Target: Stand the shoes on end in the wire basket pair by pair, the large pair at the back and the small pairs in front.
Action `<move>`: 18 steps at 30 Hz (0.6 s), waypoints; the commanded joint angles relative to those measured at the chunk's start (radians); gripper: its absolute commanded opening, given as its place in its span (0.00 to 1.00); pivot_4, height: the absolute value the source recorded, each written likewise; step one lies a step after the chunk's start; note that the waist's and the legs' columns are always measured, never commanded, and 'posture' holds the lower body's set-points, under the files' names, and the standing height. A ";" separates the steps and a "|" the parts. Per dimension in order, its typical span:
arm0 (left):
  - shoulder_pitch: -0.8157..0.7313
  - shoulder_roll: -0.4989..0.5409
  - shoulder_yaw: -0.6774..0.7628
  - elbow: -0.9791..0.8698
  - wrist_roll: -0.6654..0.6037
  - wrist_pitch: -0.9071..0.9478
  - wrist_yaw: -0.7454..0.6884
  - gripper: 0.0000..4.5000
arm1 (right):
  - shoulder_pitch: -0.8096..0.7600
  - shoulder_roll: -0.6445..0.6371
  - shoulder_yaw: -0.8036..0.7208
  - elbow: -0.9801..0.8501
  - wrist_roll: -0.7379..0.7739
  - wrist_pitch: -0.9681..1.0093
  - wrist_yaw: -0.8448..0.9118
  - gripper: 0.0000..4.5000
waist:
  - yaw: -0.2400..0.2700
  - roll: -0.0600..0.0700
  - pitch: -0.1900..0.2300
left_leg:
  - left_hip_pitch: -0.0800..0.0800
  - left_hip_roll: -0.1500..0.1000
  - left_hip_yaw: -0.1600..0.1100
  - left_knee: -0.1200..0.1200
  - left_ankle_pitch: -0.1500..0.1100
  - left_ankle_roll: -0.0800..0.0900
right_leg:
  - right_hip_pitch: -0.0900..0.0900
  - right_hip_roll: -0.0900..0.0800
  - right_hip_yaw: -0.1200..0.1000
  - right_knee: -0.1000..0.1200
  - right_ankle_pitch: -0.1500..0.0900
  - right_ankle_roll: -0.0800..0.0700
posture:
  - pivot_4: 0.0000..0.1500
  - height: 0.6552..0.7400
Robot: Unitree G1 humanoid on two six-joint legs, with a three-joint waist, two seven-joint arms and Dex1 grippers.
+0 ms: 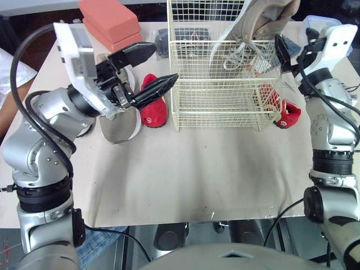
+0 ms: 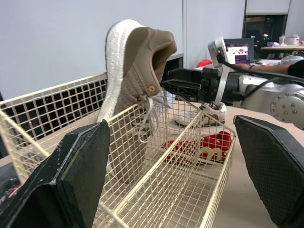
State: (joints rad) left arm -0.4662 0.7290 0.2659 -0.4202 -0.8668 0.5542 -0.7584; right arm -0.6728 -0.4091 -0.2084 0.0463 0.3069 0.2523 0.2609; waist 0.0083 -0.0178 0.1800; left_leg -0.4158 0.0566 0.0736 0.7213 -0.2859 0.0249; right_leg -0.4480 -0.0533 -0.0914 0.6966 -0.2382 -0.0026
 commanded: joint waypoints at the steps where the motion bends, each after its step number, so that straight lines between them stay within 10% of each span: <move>1: -0.002 0.000 0.022 -0.008 0.002 -0.019 -0.005 1.00 | -0.001 -0.053 -0.055 -0.093 0.022 0.000 0.022 0.99 | 0.001 0.001 0.000 | 0.000 0.000 0.000 0.000 0.000 0.000 | 0.000 0.000 0.000 0.000 0.000 0.000 | 1.00 0.36; 18: 0.033 -0.040 0.145 0.145 0.083 -0.090 0.117 1.00 | 0.213 -0.170 -0.061 -0.487 0.511 0.292 0.386 0.99 | 0.004 0.000 0.000 | 0.000 0.000 0.000 0.000 0.000 0.000 | 0.000 0.000 0.000 0.000 0.000 0.000 | 1.00 0.36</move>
State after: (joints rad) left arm -0.4289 0.6879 0.3601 -0.2891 -0.8055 0.4926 -0.6804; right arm -0.4662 -0.5607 -0.2686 -0.3631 0.7565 0.5225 0.6217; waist 0.0126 -0.0174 0.1803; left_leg -0.4156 0.0568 0.0733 0.7211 -0.2862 0.0253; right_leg -0.4478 -0.0533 -0.0917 0.6962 -0.2382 -0.0024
